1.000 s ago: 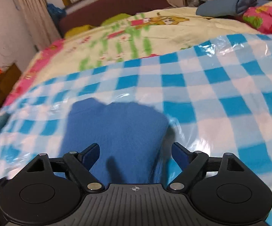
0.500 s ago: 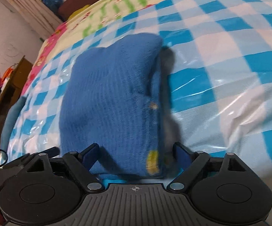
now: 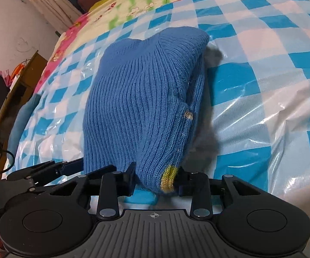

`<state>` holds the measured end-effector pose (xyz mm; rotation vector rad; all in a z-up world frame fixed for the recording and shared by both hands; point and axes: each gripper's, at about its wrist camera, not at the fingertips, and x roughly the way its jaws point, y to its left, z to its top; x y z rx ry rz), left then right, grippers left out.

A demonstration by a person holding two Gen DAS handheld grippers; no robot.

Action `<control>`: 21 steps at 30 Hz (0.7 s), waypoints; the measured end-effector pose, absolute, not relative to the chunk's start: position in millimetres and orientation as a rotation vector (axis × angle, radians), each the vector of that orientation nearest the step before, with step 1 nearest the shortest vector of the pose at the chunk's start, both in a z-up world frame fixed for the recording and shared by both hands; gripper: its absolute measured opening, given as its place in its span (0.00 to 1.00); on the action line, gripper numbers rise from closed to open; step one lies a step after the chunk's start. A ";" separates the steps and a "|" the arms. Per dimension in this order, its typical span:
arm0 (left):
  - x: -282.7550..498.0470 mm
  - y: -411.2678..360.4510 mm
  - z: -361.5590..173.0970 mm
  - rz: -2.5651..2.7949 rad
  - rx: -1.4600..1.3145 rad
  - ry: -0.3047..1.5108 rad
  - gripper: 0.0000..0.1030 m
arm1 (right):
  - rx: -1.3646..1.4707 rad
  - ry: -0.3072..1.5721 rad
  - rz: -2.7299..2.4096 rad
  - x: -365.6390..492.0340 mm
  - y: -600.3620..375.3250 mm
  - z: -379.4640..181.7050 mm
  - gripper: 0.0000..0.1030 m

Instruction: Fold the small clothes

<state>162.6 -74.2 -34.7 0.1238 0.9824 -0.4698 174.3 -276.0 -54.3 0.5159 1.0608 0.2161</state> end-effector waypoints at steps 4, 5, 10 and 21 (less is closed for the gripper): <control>158.4 -71.2 -31.7 -0.458 0.117 0.989 0.53 | 0.513 1.076 0.206 174.1 -278.8 -48.9 0.36; 156.6 -71.1 -30.2 -0.457 0.119 0.984 0.53 | 0.506 1.071 0.203 172.1 -279.0 -45.6 0.38; 146.4 -70.8 -23.6 -0.445 0.149 0.973 0.53 | 0.462 1.027 0.185 151.4 -280.0 -25.9 0.47; 116.8 -78.8 6.7 -0.380 0.206 0.931 0.53 | 0.422 0.956 0.165 122.1 -275.7 3.5 0.47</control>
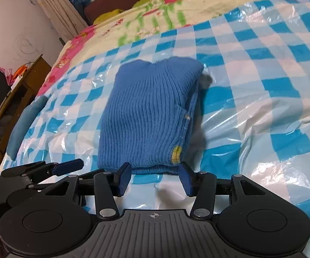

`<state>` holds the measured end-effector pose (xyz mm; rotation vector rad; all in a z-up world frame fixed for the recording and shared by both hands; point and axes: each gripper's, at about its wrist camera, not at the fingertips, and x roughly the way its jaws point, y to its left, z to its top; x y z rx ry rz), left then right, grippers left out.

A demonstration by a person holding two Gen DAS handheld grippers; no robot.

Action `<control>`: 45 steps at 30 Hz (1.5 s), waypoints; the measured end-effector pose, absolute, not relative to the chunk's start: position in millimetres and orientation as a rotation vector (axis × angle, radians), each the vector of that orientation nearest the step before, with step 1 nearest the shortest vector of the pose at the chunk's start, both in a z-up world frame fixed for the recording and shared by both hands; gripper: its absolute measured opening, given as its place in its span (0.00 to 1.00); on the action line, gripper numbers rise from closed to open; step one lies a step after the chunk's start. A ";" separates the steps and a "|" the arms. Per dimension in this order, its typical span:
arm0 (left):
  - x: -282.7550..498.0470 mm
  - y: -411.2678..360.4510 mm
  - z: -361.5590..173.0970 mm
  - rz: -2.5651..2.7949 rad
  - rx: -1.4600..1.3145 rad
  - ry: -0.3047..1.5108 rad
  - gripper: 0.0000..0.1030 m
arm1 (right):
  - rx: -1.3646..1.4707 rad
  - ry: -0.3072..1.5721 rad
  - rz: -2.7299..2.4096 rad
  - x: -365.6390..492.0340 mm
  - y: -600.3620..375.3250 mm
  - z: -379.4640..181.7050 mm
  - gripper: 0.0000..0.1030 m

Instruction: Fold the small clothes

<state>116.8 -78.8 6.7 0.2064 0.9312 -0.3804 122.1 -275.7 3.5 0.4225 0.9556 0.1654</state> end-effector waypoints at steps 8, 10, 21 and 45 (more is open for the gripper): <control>113.7 -71.4 9.1 -0.379 0.153 0.932 0.58 | 0.355 0.947 0.156 120.3 -256.1 13.4 0.51; 115.7 -68.8 4.5 -0.389 0.145 0.939 0.58 | 0.334 0.955 0.146 123.0 -250.1 11.2 0.51; 111.2 -68.8 -7.9 -0.373 0.200 0.991 0.58 | 0.313 0.979 0.092 129.2 -227.8 5.1 0.55; 118.6 -96.5 -12.7 -0.252 0.246 0.937 0.63 | 0.285 0.869 0.100 113.3 -255.5 14.9 0.57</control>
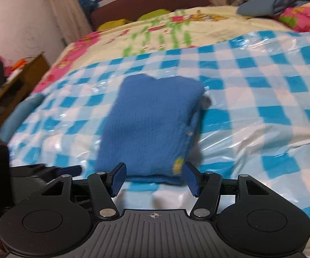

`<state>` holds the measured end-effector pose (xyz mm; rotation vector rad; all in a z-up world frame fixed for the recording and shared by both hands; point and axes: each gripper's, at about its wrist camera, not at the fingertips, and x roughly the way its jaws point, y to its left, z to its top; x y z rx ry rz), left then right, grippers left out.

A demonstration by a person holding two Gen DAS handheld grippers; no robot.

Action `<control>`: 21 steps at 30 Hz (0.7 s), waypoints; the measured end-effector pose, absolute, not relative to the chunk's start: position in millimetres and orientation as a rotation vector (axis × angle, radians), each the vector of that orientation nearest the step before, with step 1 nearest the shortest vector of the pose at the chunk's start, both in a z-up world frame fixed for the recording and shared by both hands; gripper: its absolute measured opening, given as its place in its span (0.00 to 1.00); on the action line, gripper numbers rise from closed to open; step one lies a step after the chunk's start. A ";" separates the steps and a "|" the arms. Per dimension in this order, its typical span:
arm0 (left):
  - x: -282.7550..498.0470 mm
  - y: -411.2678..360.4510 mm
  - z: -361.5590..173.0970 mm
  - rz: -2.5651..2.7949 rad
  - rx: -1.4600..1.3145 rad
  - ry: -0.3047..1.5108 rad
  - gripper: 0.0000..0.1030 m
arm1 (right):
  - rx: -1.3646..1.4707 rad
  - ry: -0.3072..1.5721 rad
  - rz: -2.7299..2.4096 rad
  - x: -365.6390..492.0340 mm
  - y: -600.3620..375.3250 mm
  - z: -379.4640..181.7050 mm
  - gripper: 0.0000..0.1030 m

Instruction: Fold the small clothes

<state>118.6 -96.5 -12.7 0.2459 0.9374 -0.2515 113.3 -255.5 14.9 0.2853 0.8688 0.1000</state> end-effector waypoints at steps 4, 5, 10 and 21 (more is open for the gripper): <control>131.2 -97.3 -11.7 -0.226 0.270 0.909 0.63 | 0.273 0.892 0.053 125.2 -250.6 10.0 0.57; 134.5 -98.5 -11.8 -0.220 0.268 0.905 0.64 | 0.241 0.894 0.048 129.4 -245.8 9.8 0.57; 148.0 -103.7 -19.4 -0.251 0.232 0.935 0.68 | 0.202 0.904 0.055 147.5 -236.6 1.3 0.57; 156.8 -109.0 -36.4 -0.270 0.263 0.973 0.75 | 0.330 0.988 0.038 157.9 -256.7 -32.5 0.59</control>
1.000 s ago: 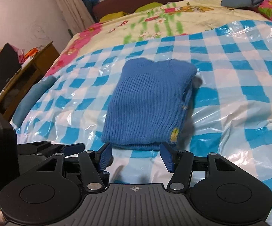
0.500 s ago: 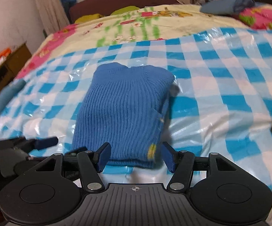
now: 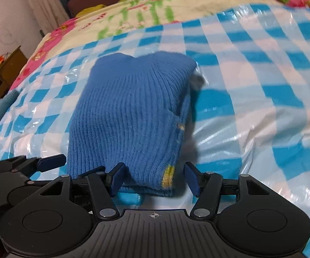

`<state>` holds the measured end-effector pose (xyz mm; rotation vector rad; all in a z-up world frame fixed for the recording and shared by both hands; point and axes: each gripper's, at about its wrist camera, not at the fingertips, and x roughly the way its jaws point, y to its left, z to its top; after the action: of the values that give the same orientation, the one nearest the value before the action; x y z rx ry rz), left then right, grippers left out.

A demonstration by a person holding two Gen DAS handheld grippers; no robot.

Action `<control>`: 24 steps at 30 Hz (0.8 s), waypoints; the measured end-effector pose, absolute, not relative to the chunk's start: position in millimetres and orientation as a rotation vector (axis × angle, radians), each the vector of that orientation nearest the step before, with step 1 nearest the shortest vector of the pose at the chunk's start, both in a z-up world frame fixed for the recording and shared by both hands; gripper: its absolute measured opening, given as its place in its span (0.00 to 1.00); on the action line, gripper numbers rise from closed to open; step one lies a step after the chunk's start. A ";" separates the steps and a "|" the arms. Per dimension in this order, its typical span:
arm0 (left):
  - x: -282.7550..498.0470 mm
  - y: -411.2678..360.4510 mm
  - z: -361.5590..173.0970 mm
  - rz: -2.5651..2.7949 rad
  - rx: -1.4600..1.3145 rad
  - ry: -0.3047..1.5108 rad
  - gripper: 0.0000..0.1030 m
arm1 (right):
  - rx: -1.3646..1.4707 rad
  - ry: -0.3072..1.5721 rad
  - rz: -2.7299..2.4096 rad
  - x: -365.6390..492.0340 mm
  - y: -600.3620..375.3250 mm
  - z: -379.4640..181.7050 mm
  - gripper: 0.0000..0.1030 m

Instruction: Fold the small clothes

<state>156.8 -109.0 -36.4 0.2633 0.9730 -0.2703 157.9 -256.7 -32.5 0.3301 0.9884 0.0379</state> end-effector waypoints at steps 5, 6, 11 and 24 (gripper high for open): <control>159.0 -103.3 -37.9 -0.285 0.246 0.992 0.82 | 0.335 1.000 0.032 157.8 -252.9 -34.8 0.63; 159.9 -102.7 -38.5 -0.290 0.244 0.995 0.82 | 0.336 1.003 0.030 159.5 -252.7 -36.0 0.63; 162.6 -97.4 -39.8 -0.300 0.215 1.007 0.87 | 0.323 1.017 0.024 165.1 -246.8 -37.7 0.64; 158.4 -105.7 -37.4 -0.286 0.278 0.983 0.89 | 0.321 0.999 0.033 159.2 -252.0 -33.7 0.64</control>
<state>158.4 -105.7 -37.4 0.2779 0.9830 -0.2863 159.2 -252.0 -33.7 0.3208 0.9985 0.0328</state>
